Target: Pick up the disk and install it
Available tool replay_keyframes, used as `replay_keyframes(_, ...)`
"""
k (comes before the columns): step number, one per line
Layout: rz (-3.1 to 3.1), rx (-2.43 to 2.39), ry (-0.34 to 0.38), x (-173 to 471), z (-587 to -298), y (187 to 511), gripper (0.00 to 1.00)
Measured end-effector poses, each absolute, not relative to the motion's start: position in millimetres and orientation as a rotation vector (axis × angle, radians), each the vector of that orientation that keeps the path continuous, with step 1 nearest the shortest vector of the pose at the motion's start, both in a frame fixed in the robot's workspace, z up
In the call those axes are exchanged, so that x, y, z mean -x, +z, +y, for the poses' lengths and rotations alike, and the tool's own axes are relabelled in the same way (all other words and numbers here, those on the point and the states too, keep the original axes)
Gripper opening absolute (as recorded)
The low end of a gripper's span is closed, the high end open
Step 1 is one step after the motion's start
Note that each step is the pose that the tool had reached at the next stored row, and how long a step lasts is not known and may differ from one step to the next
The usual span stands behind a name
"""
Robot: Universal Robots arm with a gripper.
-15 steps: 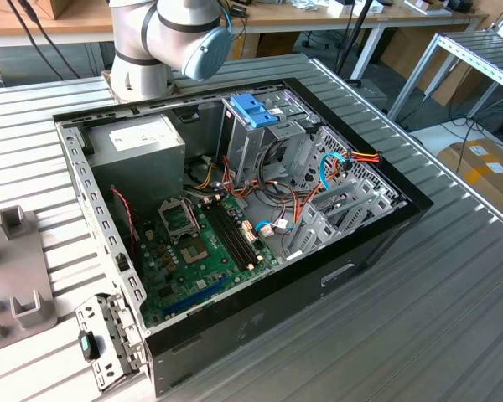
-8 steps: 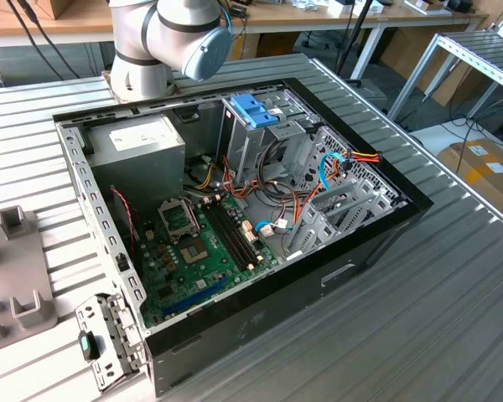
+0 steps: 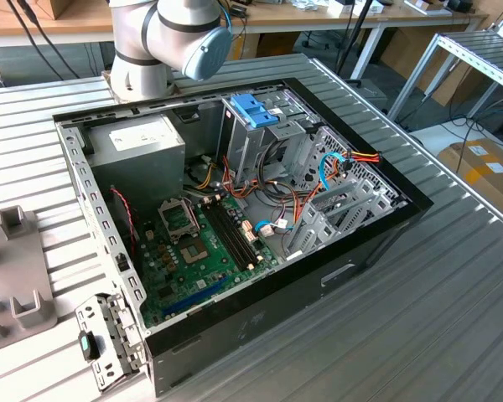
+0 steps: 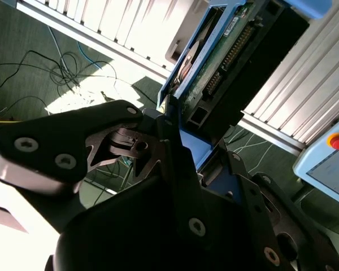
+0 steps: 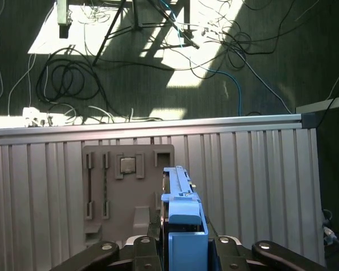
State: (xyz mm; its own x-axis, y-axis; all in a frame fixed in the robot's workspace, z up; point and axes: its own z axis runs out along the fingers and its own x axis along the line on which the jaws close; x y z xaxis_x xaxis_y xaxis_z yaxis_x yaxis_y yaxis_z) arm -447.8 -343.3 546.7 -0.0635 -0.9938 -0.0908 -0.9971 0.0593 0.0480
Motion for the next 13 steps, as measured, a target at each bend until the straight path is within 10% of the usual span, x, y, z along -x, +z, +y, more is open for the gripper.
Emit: replay_keyframes(13,2.262,2.127,0.151,443.9,-343.5,544.7,0.37)
